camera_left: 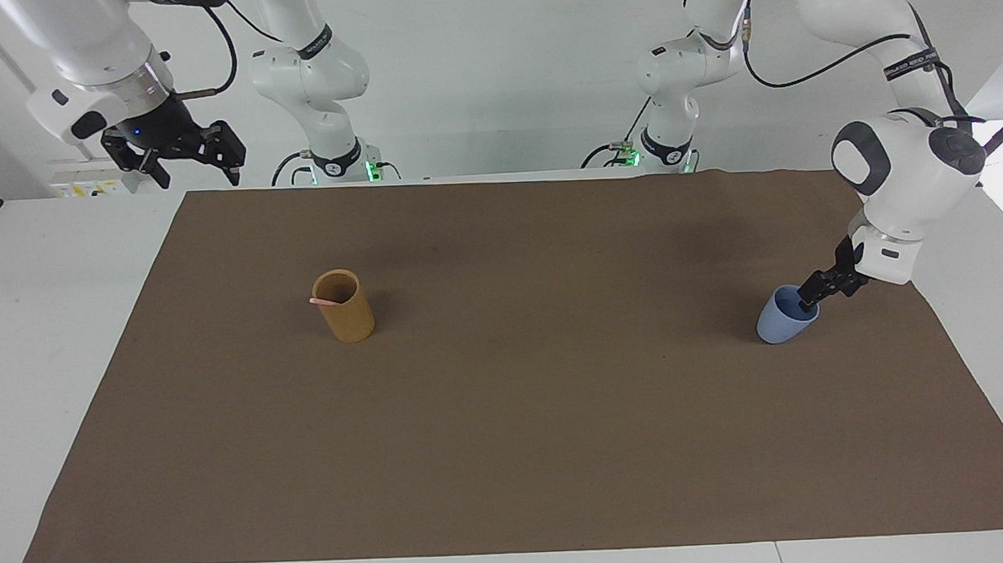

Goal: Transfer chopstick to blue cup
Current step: 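Reach the left gripper to the light blue cup and grasp it, then slide the blue cup toward the table center with the left gripper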

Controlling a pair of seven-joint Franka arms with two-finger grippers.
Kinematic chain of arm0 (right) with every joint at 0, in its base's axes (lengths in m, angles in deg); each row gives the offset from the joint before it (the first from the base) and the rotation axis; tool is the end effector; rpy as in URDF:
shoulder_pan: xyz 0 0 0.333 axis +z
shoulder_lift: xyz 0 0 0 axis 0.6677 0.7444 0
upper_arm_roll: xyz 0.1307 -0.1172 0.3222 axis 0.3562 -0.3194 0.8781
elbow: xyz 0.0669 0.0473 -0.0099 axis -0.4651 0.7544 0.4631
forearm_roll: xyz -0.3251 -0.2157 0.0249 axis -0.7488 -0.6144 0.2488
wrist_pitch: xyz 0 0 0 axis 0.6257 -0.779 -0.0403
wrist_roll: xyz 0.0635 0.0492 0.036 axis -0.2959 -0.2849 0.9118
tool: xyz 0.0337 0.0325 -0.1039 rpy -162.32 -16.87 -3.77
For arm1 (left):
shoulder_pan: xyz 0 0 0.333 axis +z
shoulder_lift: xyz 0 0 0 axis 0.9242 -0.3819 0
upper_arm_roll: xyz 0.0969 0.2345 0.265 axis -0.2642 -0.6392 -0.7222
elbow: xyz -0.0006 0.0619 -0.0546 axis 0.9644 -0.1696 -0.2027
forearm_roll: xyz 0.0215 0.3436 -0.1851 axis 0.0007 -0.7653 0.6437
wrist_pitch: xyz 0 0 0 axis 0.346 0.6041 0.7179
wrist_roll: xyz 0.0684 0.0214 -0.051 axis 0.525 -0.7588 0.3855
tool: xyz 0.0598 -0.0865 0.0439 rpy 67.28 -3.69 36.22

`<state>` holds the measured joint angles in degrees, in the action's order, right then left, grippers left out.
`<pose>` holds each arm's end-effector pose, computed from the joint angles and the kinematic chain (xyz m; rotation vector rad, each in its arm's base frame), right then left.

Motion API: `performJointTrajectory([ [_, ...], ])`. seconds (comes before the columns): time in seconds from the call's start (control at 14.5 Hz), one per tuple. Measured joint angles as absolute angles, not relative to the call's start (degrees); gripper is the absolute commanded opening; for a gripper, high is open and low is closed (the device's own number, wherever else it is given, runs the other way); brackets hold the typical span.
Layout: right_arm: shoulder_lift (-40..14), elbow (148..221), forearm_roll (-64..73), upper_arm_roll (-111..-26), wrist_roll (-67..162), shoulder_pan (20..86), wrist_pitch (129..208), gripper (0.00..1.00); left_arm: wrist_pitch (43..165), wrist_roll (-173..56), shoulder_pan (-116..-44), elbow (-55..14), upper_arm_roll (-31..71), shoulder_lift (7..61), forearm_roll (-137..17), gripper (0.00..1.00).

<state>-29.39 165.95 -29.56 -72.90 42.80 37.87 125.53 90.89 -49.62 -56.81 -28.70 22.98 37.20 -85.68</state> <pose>0.5155 -0.0207 0.6986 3.0789 0.0343 -0.2611 0.5747 0.0503 0.4314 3.1231 0.3063 0.0280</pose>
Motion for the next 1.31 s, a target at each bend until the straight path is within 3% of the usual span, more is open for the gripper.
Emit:
performJointTrajectory([
  [0.07,-29.4,166.0,-29.6,-72.9,42.8,37.9,125.5,0.99,91.0,-50.1,-56.8,-29.1,23.0,37.2,-85.7,0.10],
  [0.14,-29.4,166.0,-29.6,-72.9,42.8,37.9,125.5,0.99,91.0,-50.6,-56.8,-29.4,23.0,37.2,-85.7,0.00],
  [0.69,-29.4,166.0,-29.6,-72.9,42.8,37.9,125.5,0.99,87.8,-58.5,-60.3,-27.3,23.6,37.5,-84.9,0.00],
  [0.96,-29.4,166.0,-29.6,-72.9,42.8,37.9,125.5,0.99,85.6,-74.5,-73.7,-22.5,24.1,36.8,-83.3,0.00],
  [1.31,-29.6,167.7,-27.0,-72.8,42.8,38.0,127.0,0.99,92.3,-92.0,-91.1,-25.2,24.4,35.6,-83.2,0.00],
])
